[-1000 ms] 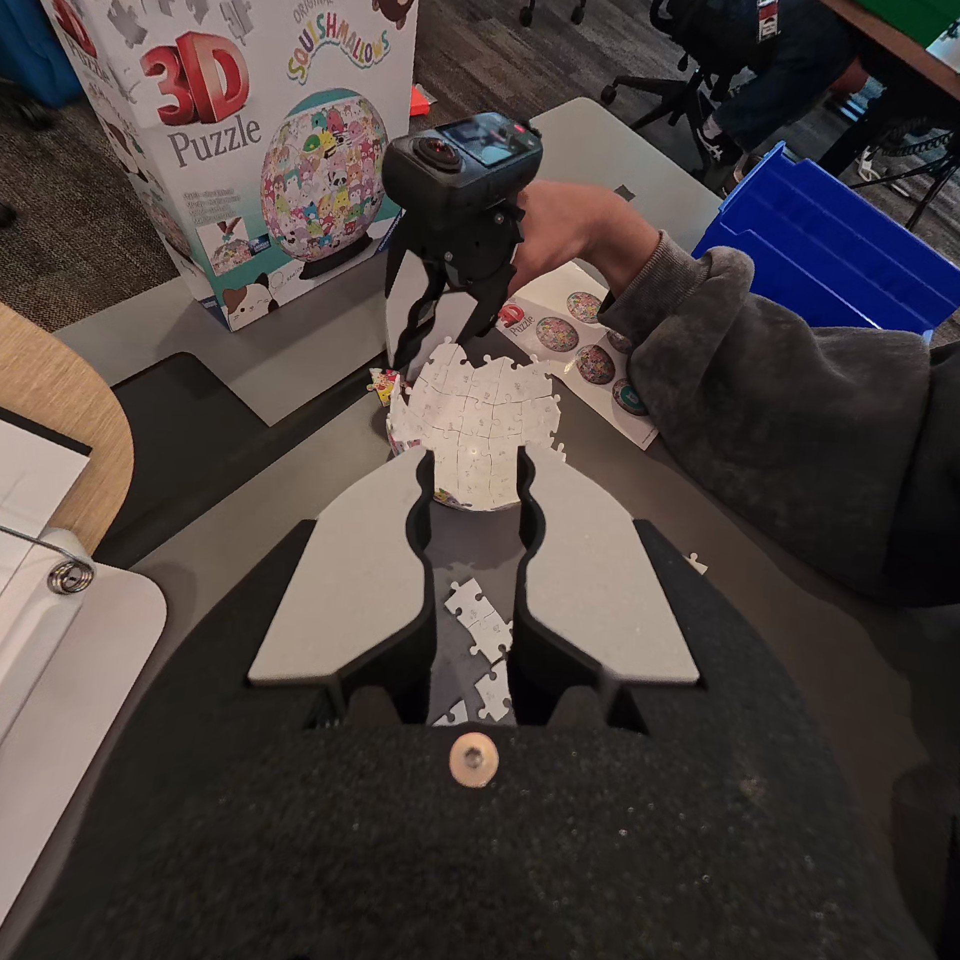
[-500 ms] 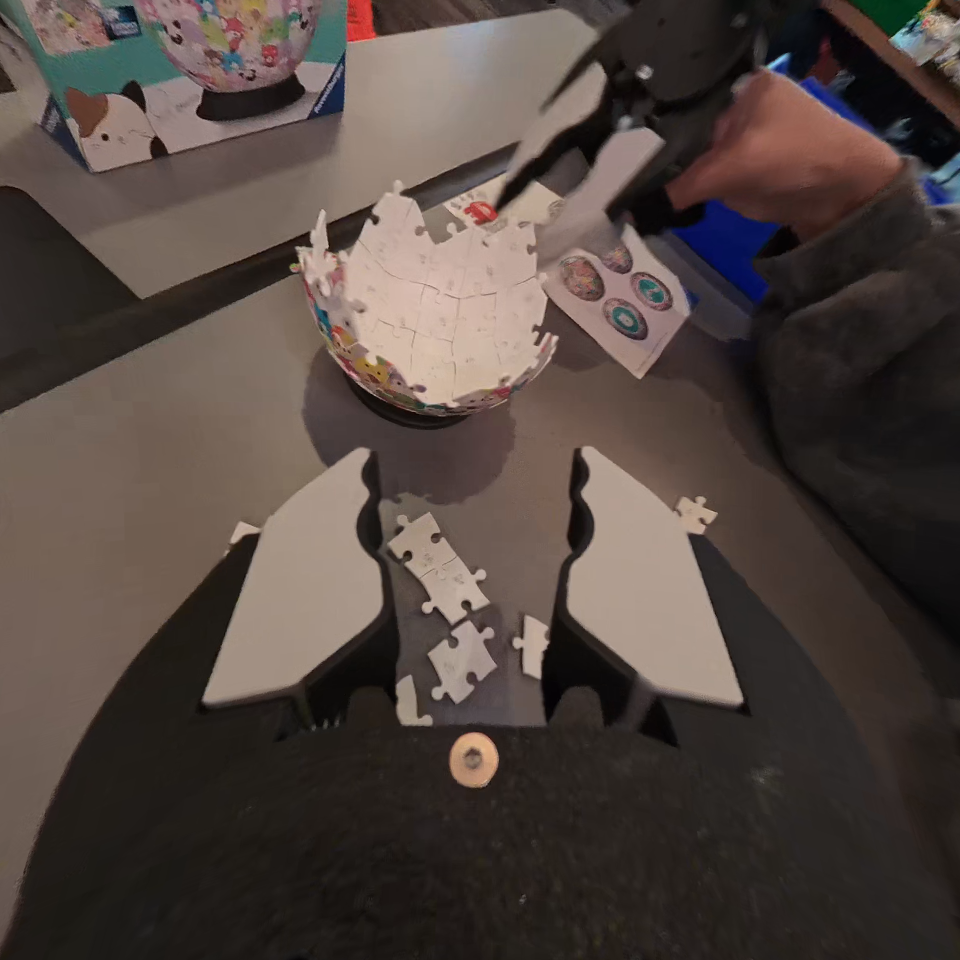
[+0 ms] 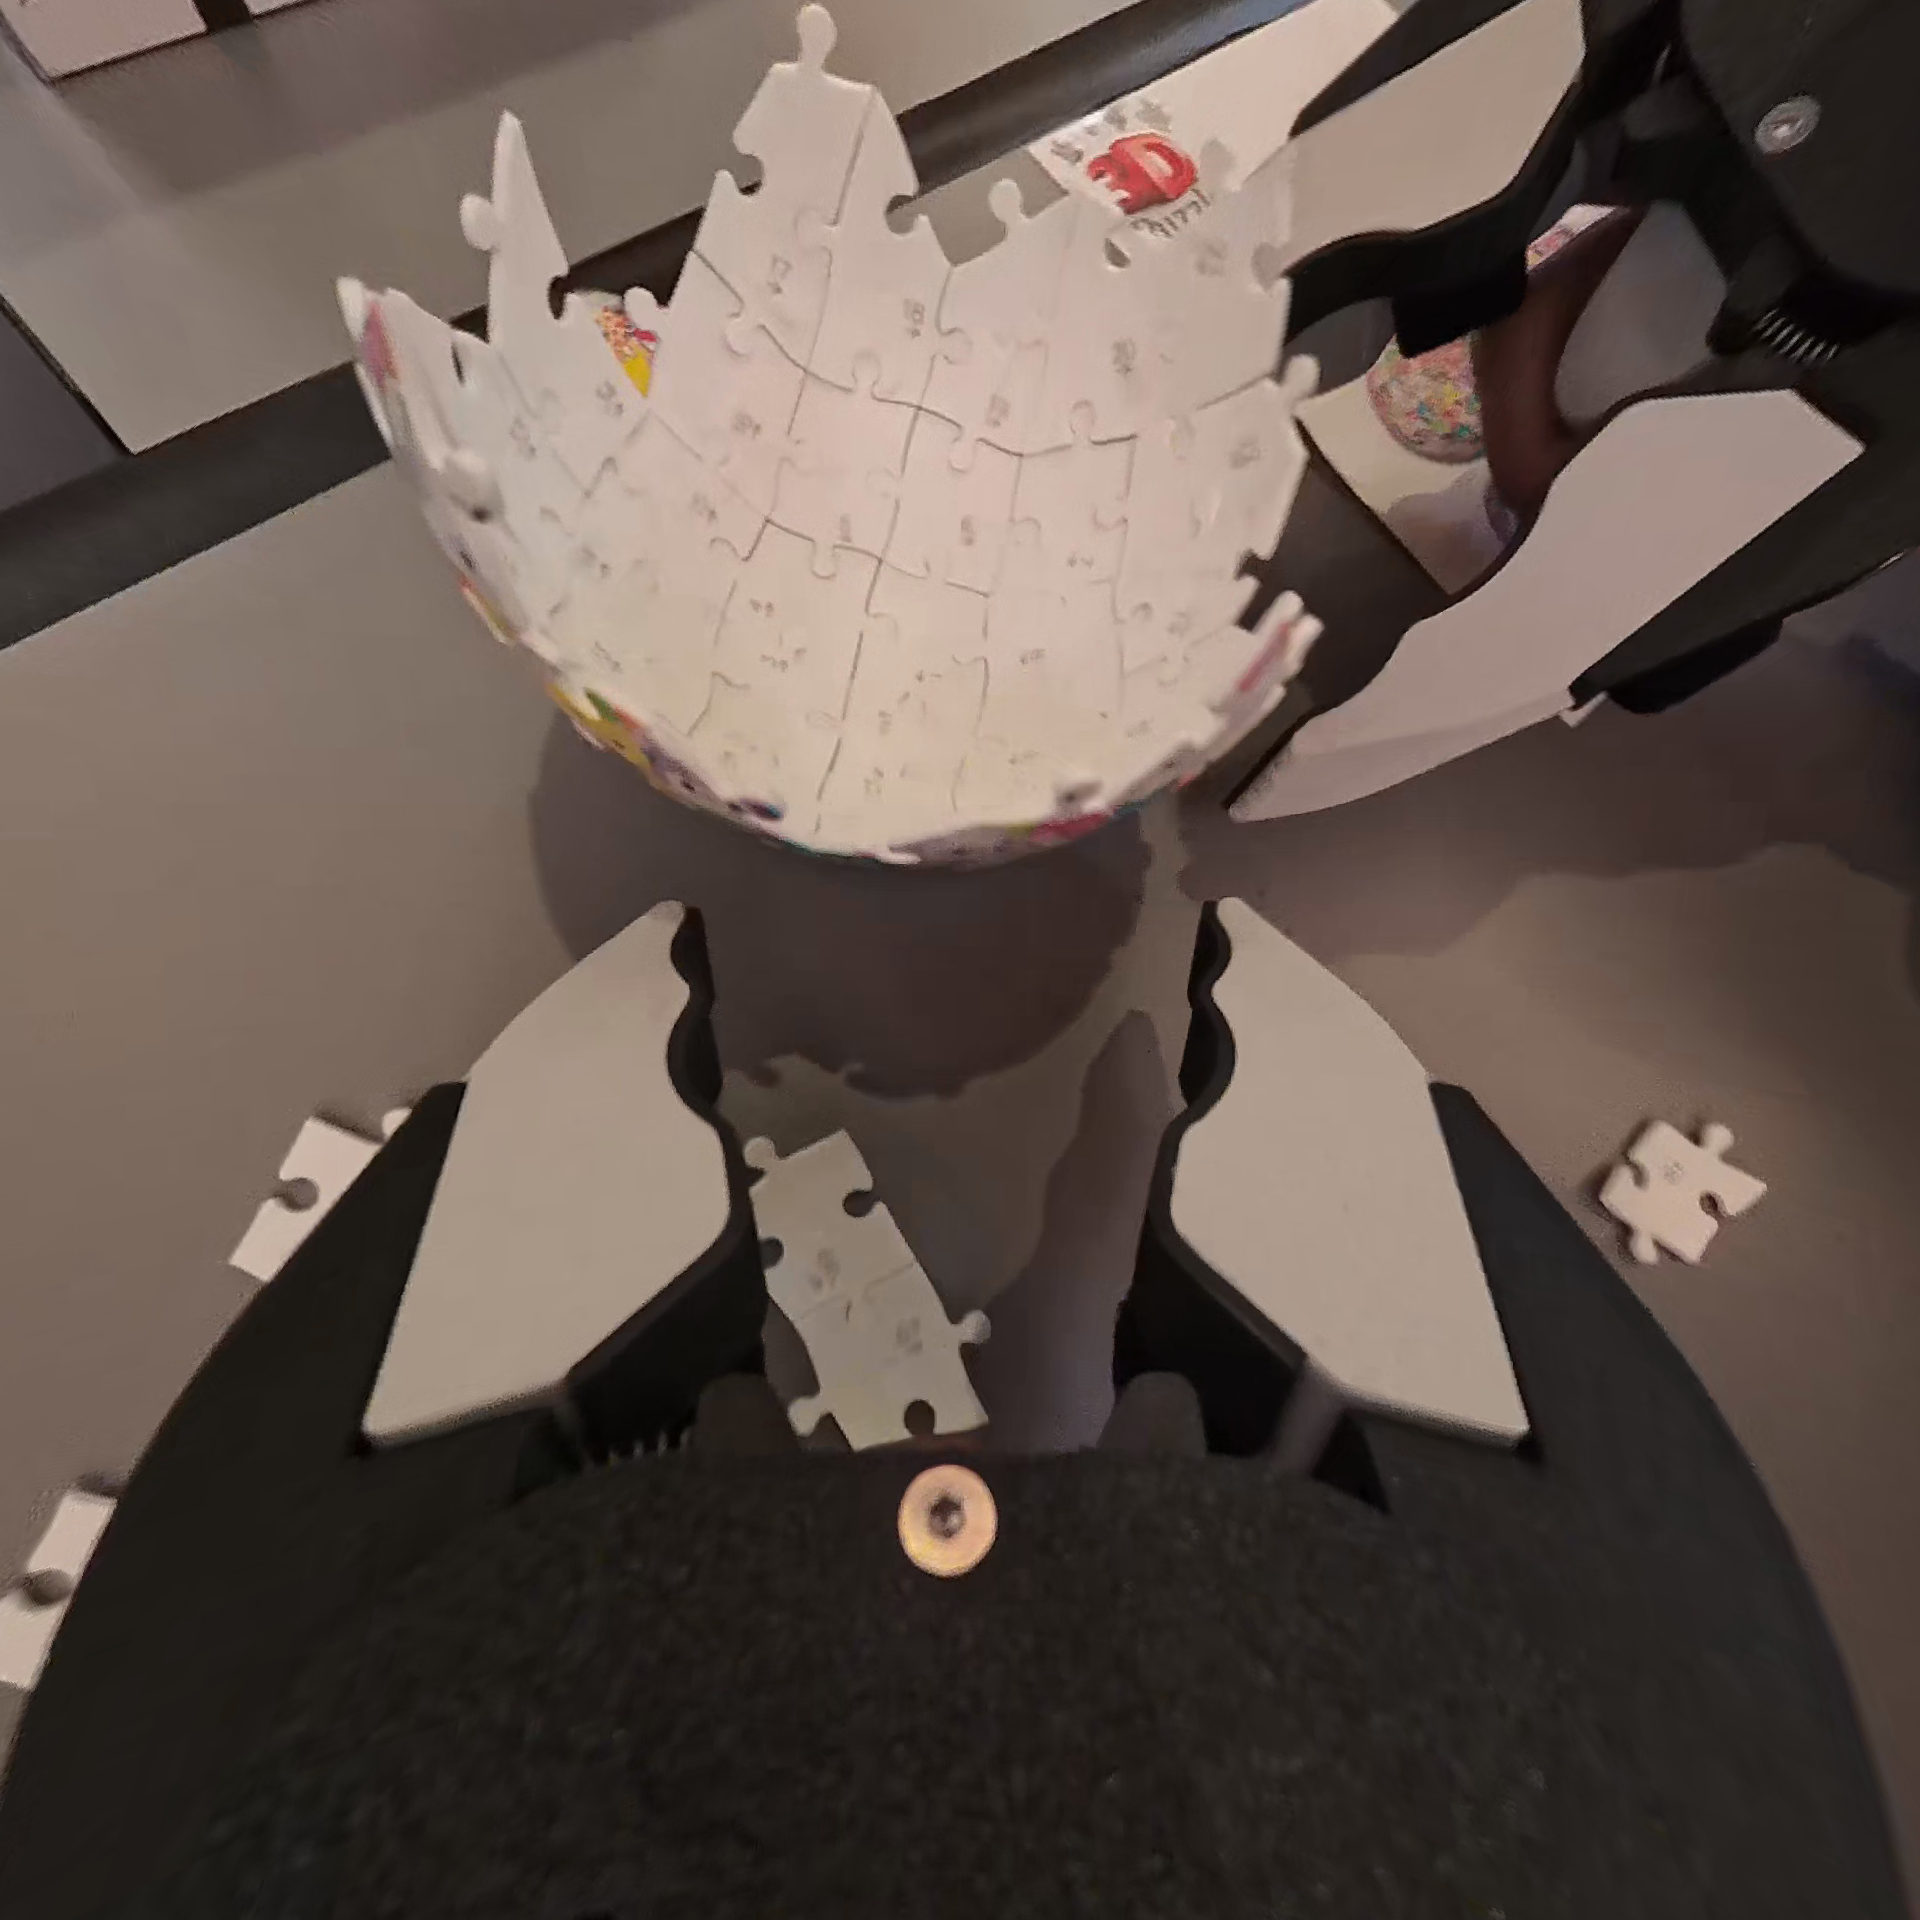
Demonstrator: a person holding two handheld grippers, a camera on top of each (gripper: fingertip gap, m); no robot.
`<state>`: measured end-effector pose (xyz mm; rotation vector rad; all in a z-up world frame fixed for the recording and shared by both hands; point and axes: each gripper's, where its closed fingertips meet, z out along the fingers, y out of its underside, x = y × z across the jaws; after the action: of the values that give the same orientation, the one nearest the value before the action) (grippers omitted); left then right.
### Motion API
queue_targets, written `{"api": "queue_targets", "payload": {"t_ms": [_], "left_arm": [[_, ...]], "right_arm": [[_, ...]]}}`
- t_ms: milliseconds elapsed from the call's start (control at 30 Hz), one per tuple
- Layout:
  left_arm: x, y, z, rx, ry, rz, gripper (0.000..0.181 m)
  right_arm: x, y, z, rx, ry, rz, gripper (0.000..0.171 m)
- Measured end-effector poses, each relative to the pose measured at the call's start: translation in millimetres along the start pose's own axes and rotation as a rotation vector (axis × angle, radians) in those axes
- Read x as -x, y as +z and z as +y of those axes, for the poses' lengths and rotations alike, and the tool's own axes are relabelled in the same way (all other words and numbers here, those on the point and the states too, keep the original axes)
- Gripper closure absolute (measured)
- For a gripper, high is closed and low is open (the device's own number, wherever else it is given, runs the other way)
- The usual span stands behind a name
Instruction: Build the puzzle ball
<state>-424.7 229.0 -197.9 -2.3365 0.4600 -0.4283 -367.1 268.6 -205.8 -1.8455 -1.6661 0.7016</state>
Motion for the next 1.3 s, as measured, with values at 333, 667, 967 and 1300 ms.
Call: {"api": "queue_targets", "payload": {"t_ms": [333, 667, 967, 1300], "left_arm": [[-5.9, 20.5, -2.9, 0.022, -0.026, 0.080, 0.098], [-26.8, 14.7, 9.5, 0.070, 0.018, 0.107, 0.089], [-64.8, -6.2, 40.2, 0.130, 0.059, 0.152, 0.089], [-105.7, -27.9, 72.9, 0.152, 0.091, 0.173, 0.090]], "right_arm": [[2.3, 15.2, 0.0, 0.040, -0.015, -0.148, 0.089], [19.7, 9.3, 6.3, 0.068, -0.016, -0.158, 0.087], [72.0, -9.4, 27.0, 0.118, -0.028, -0.166, 0.085], [123.4, -28.0, 47.0, 0.129, -0.018, -0.162, 0.084]]}}
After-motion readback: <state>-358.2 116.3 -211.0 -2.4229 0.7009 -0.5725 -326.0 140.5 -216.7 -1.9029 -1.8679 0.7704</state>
